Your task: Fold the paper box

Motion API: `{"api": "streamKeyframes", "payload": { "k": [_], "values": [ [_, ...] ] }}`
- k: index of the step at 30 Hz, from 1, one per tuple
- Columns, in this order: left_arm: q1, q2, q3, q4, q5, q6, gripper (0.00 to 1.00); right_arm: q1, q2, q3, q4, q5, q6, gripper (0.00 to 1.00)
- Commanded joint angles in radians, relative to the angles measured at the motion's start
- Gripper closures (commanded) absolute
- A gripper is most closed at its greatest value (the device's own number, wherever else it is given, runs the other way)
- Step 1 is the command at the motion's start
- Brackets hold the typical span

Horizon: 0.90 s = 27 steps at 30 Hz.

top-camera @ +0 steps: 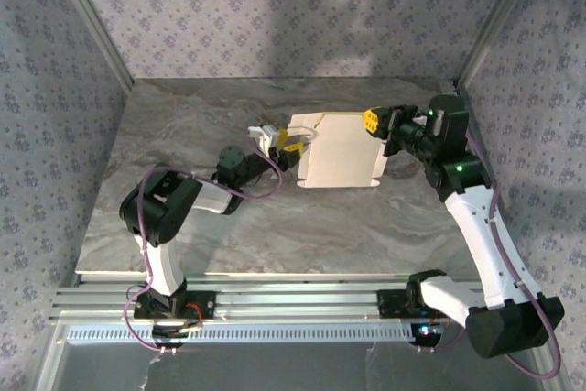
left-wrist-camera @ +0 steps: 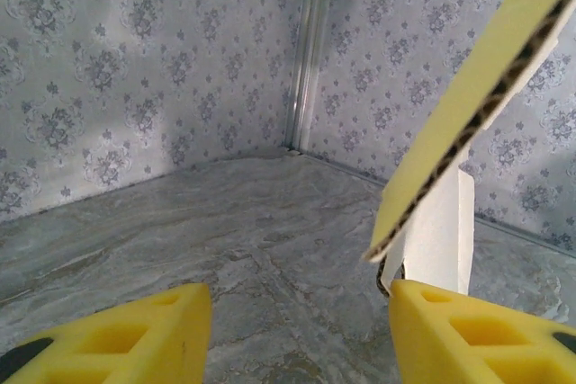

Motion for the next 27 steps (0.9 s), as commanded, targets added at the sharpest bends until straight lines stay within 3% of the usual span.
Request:
{"api": "streamKeyframes", "payload": {
  "k": [1,11,17,21,27],
  "values": [
    [-0.007,0.006,0.048,0.072,0.044,-0.028,0.46,0.002,-0.02,0.031,0.008,0.012,0.017,1.0],
    [-0.056,0.014,0.058,0.073,0.0,-0.028,0.5,0.008,-0.008,0.017,0.037,0.014,0.028,1.0],
    [-0.069,0.011,0.058,0.072,-0.068,-0.034,0.6,0.008,-0.008,0.011,0.039,0.012,0.028,1.0],
    [-0.078,0.01,0.063,0.072,-0.094,-0.035,0.73,0.008,-0.009,0.003,0.047,0.013,0.031,1.0],
    [-0.092,-0.013,0.043,0.071,-0.149,-0.058,0.8,0.009,-0.014,-0.019,0.05,0.023,0.029,1.0]
  ]
}}
